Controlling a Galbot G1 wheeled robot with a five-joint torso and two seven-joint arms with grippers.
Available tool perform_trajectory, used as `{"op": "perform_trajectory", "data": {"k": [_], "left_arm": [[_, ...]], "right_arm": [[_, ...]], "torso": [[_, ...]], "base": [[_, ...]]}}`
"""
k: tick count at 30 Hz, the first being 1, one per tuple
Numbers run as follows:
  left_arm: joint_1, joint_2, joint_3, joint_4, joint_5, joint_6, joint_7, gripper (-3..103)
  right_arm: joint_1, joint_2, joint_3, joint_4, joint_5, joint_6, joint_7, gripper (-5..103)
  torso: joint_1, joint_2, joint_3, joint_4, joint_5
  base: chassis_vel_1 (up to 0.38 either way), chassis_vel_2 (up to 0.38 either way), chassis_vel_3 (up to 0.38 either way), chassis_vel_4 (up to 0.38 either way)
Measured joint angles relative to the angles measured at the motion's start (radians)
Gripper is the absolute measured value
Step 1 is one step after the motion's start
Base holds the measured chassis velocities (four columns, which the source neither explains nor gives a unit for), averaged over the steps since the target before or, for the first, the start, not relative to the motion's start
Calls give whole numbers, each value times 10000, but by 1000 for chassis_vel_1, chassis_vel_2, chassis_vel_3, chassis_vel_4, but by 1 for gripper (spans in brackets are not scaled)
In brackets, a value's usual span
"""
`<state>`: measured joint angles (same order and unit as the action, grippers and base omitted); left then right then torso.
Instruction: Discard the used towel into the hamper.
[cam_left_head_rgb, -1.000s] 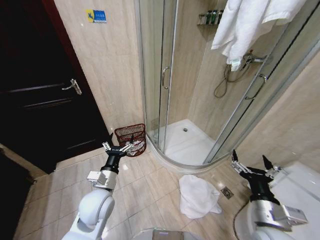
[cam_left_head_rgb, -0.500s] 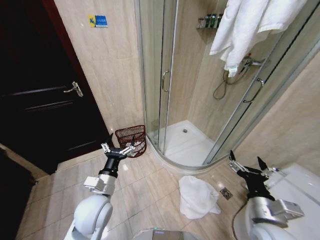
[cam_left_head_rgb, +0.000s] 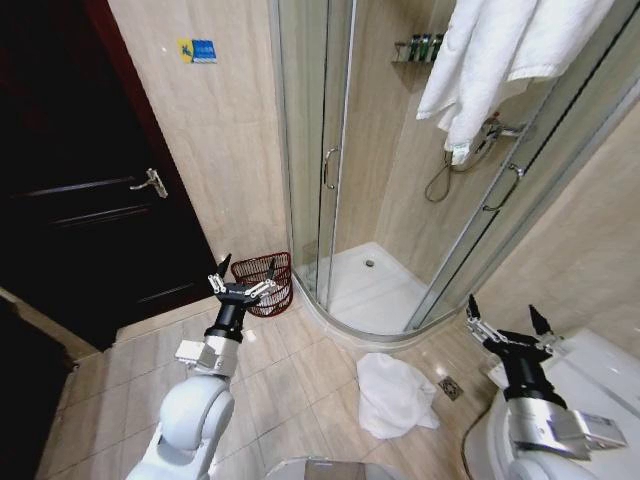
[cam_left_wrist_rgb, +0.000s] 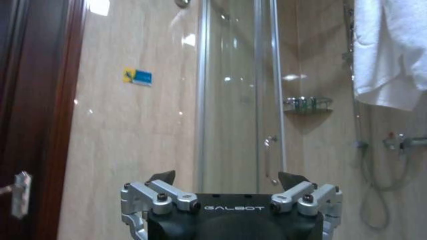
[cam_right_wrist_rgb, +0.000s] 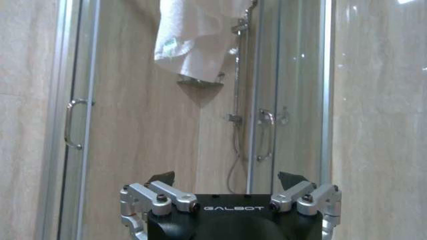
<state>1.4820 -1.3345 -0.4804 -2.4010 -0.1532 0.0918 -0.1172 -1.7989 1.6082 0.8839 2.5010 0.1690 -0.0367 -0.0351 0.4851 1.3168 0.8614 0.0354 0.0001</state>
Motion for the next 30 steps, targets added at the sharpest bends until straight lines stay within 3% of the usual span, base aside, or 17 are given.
{"op": "perform_trajectory", "data": {"k": [5, 6, 13, 21, 30], "left_arm": [[-372, 112, -778, 215, -165, 337, 96, 100], [-364, 170, -1059, 260, -323, 660, 196, 100], [-177, 52, -1353, 377, -292, 1215, 370, 100], [-40, -4, -1330, 593, -232, 604, 491, 100], [-5, 54, -1378, 642, -277, 480, 508, 100]], "right_arm": [[103, 0, 17, -2, -38, 0, -120, 100], [135, 0, 54, -3, 66, -4, -125, 100], [279, -2, 18, -51, 295, -29, -286, 100], [648, -157, -144, -199, 329, -127, -225, 100], [941, -227, -184, -62, 202, -414, -93, 100]], "torso": [[124, 273, 151, -3, -2], [179, 393, 217, -3, -2], [331, 735, 404, -1, -3], [568, 1237, 675, -2, -1], [824, 1801, 978, -2, -1]], "base": [[0, 0, 0, 0], [0, 0, 0, 0], [0, 0, 0, 0], [0, 0, 0, 0], [0, 0, 0, 0]]}}
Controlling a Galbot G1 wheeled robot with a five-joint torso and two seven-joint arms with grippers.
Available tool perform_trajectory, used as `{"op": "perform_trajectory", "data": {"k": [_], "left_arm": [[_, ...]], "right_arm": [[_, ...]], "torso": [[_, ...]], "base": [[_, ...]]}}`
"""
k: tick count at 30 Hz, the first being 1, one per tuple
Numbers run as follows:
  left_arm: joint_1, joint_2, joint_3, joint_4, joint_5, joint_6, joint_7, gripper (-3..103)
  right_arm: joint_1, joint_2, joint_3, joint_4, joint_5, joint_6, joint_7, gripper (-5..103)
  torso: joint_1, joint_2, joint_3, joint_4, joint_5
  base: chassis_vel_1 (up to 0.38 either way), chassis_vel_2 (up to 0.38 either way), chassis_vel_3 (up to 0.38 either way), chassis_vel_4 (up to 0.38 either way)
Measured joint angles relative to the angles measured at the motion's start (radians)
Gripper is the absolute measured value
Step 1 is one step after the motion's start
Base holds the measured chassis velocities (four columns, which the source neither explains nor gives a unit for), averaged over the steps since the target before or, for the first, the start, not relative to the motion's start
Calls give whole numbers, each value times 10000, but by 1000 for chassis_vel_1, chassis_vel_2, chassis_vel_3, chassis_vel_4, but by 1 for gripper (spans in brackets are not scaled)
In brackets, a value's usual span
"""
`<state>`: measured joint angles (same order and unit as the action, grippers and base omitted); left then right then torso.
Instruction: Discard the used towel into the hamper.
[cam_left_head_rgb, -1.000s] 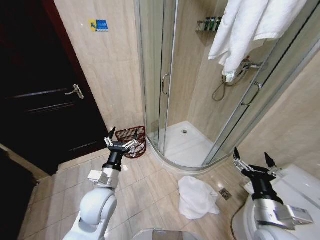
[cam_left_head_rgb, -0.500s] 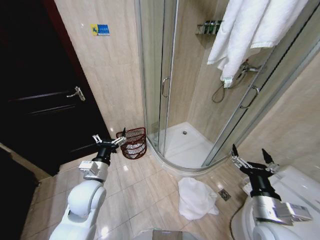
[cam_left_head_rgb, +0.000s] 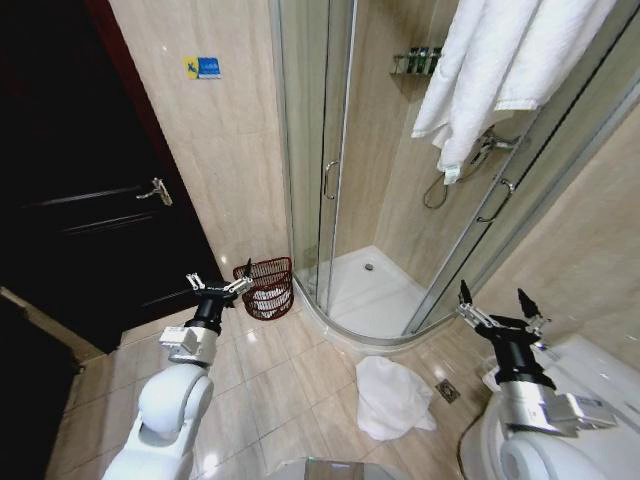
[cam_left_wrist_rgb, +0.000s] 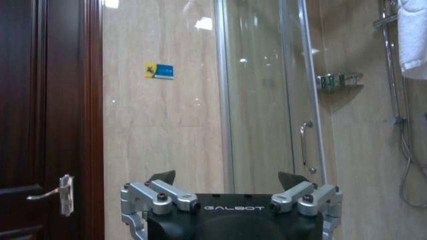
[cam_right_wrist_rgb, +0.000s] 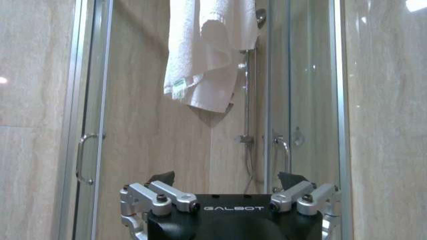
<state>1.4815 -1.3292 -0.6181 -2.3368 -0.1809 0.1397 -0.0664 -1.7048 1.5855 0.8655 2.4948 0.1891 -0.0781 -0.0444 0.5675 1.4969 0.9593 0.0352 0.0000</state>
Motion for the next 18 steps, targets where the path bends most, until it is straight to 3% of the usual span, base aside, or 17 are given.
{"op": "perform_trajectory", "data": {"k": [12, 18], "left_arm": [[257, -28, 51, 18, -1, -253, 10, 100], [227, -40, 243, 195, -103, -974, 28, 100]], "right_arm": [[-4, -39, -19, 36, -45, -79, 40, 100], [-4, -12, -15, 35, -49, -48, 46, 100]], "torso": [[316, 690, 371, 1, 0], [456, 991, 539, -1, 0]], "base": [[0, 0, 0, 0], [0, 0, 0, 0]]}}
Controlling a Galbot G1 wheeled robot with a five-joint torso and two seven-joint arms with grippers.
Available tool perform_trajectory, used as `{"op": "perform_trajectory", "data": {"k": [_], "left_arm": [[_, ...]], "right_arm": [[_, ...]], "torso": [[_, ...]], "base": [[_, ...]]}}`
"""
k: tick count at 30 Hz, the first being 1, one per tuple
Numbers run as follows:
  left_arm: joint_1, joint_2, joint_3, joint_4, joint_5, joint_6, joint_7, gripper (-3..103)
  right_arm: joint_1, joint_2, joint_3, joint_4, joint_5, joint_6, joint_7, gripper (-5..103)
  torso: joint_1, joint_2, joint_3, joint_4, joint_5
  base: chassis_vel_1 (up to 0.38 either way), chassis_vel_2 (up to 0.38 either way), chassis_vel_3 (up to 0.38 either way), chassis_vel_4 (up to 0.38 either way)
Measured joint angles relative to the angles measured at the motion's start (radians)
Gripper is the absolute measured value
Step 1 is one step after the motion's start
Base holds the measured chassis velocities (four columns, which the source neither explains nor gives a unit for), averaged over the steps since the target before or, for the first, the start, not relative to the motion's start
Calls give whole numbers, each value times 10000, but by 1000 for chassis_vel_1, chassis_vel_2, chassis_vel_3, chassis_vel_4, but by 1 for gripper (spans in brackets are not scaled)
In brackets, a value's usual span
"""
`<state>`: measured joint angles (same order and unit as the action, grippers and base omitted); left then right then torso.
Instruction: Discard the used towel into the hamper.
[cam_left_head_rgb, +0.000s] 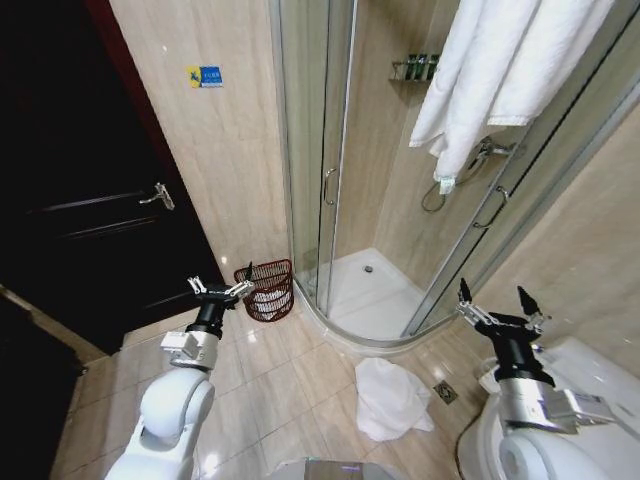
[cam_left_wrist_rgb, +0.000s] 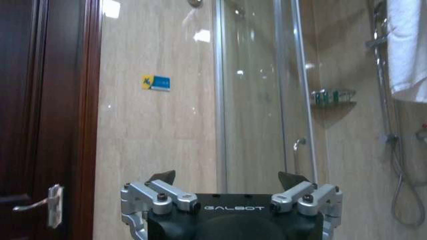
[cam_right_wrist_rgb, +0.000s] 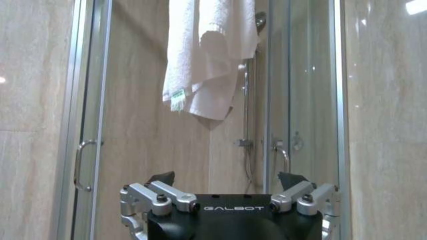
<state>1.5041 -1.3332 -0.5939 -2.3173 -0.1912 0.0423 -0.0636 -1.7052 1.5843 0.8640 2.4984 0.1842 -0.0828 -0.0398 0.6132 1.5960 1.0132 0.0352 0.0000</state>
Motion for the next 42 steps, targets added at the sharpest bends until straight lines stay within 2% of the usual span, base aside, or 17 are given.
{"op": "perform_trajectory", "data": {"k": [5, 8, 9, 11, 13, 16, 17, 19, 21, 25, 26, 29, 30, 35, 36, 40, 42], "left_arm": [[19, -73, 101, 87, 21, -338, 28, 100], [84, -196, 149, 256, 166, -592, 48, 100], [84, -196, 149, 256, 166, -592, 48, 100], [221, -260, 157, 435, 284, -895, 58, 100], [243, -261, 165, 504, 315, -985, 66, 100], [309, -278, 168, 944, 567, -1409, 171, 100], [309, -278, 168, 944, 567, -1409, 171, 100], [299, -264, 150, 1191, 677, -1529, 196, 100], [273, -256, 146, 1243, 695, -1534, 205, 100], [216, -186, 52, 1449, 763, -1540, 264, 100], [216, -186, 52, 1449, 763, -1540, 264, 100], [447, -201, -125, 1444, 761, -1659, 263, 100], [447, -201, -125, 1444, 761, -1659, 263, 100], [741, -202, -434, 1414, 738, -1902, 266, 100], [741, -202, -434, 1414, 738, -1902, 266, 100], [797, -280, -508, 1318, 736, -1950, 262, 100], [809, -286, -522, 1296, 737, -1952, 259, 100]], "right_arm": [[669, -379, 47, -213, 157, -205, 258, 100], [2119, -1268, 98, -508, 598, -689, 873, 100], [2119, -1268, 98, -508, 598, -689, 873, 100], [3044, -2254, 78, -833, 1185, -734, 1105, 100], [3237, -2502, 75, -936, 1312, -681, 1146, 100], [4913, -3936, 13, -1894, 2270, -287, 1469, 100], [4913, -3936, 13, -1894, 2270, -287, 1469, 100], [6175, -4765, -74, -2653, 2761, -103, 1752, 100], [6435, -4966, -77, -2813, 2866, -92, 1806, 100], [8448, -6571, -274, -3707, 3659, -710, 1987, 100], [8448, -6571, -274, -3707, 3659, -710, 1987, 100], [9937, -7611, -688, -4287, 4010, -1049, 1963, 100], [9937, -7611, -688, -4287, 4010, -1049, 1963, 100], [11747, -8944, -1692, -5031, 5058, -1284, 1886, 100], [11747, -8944, -1692, -5031, 5058, -1284, 1886, 100], [14289, -9477, -3190, -5953, 5935, -1262, 1753, 100], [14773, -9484, -3538, -6132, 6044, -1247, 1752, 100]], "torso": [[10, 32, 17, -1, 1], [7, 16, 10, 3, 2], [7, 16, 10, 3, 2], [1, -6, 1, 0, 4], [-3, -13, -2, 5, 5], [-18, -38, -18, -1, 5], [-18, -38, -18, -1, 5], [-24, -53, -26, 7, 4], [-25, -57, -27, 7, 3], [-37, -81, -42, -4, 4], [-37, -81, -42, -4, 4], [-43, -93, -49, 2, 1], [-43, -93, -49, 2, 1], [-53, -107, -58, -1, 2], [-53, -107, -58, -1, 2], [-56, -118, -64, -1, -5], [-56, -119, -64, 3, -3]], "base": [[0, 0, 0, 0], [0, 0, 0, 0], [0, 0, 0, 0], [0, 0, 0, 0], [0, 0, 0, 0], [0, 0, 0, 0], [0, 0, 0, 0], [0, 0, 0, 0], [0, 0, 0, 0], [0, 0, 0, 0], [0, 0, 0, 0], [0, 0, 0, 0], [0, 0, 0, 0], [0, 0, 0, 0], [0, 0, 0, 0], [0, 0, 0, 0], [0, 0, 0, 0]]}}
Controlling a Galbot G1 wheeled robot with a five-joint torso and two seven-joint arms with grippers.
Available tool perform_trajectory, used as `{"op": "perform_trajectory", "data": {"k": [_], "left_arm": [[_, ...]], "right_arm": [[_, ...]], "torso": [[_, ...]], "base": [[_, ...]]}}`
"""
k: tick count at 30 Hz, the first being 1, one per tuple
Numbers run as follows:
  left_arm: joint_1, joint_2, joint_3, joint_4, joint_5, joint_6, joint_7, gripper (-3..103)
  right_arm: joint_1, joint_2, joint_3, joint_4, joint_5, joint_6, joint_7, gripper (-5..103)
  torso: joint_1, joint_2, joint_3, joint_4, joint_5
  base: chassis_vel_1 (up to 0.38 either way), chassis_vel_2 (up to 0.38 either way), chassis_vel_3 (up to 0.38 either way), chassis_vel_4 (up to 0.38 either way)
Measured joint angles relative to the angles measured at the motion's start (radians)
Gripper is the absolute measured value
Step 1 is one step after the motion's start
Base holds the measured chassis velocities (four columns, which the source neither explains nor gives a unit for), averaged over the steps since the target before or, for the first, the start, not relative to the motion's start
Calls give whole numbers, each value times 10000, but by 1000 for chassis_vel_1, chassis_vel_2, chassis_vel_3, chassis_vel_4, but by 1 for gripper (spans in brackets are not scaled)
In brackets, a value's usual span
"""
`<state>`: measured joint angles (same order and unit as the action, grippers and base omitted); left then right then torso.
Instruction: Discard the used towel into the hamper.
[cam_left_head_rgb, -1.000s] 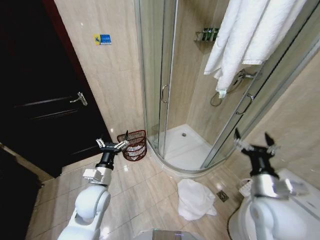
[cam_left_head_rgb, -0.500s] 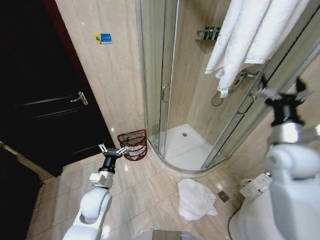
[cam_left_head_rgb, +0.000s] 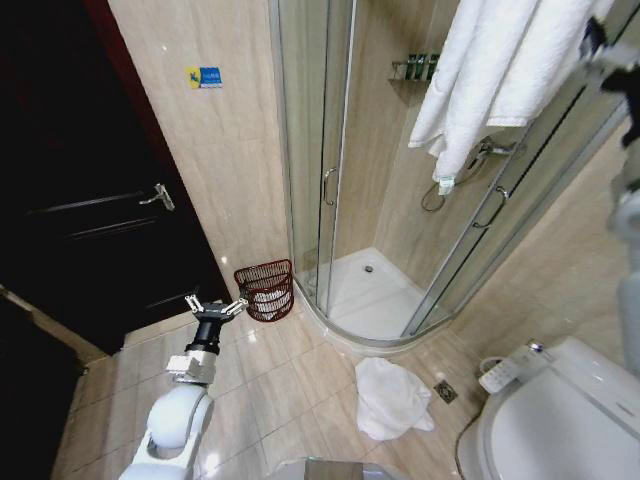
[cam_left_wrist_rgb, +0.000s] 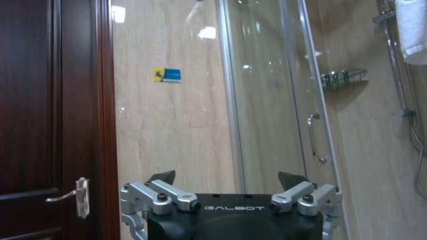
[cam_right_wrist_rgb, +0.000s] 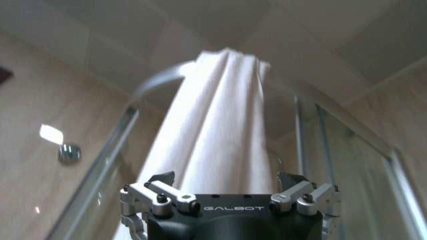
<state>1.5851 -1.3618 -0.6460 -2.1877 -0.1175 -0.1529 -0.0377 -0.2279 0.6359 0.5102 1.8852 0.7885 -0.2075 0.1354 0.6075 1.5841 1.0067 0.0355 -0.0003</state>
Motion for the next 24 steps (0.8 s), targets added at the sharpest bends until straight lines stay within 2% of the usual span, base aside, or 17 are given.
{"op": "perform_trajectory", "data": {"k": [2, 3, 6, 9, 14, 18, 24], "left_arm": [[12, -16, -20, -18, 0, -2, -3, 100], [59, -68, -180, -47, -4, -32, -16, 100], [106, -81, -247, -65, -11, -61, -19, 100], [129, -104, -264, -53, -9, -133, -23, 100], [144, -210, -175, -14, 14, -232, -23, 100], [171, -242, -161, 70, 33, -363, -23, 100], [275, -290, -186, 181, 35, -587, -23, 100]], "right_arm": [[515, 8, -402, -179, 130, 6, 7, 100], [2549, 397, -2307, -1053, 308, -105, 359, 100], [3396, 671, -2993, -1483, 156, -338, 648, 100], [4389, 1015, -3832, -2093, 7, -683, 1243, 100], [4940, 1225, -4333, -2648, 83, -1152, 1846, 100], [5047, 1231, -4549, -2806, 679, -1186, 1731, 100], [5133, 1327, -4890, -2703, 985, -1233, 1606, 100]], "torso": [[-1, -2, -1, -4, 0], [-4, -10, -3, 2, 5], [-3, -12, -5, 3, -6], [-5, -17, -7, -3, 2], [-9, -19, -10, -4, 2], [-9, -22, -11, -5, 6], [-12, -25, -13, -2, 2]], "base": [[0, 0, 0, 0], [0, 0, 0, 0], [0, 0, 0, 0], [0, 0, 0, 0], [0, 0, 0, 0], [0, 0, 0, 0], [0, 0, 0, 0]]}}
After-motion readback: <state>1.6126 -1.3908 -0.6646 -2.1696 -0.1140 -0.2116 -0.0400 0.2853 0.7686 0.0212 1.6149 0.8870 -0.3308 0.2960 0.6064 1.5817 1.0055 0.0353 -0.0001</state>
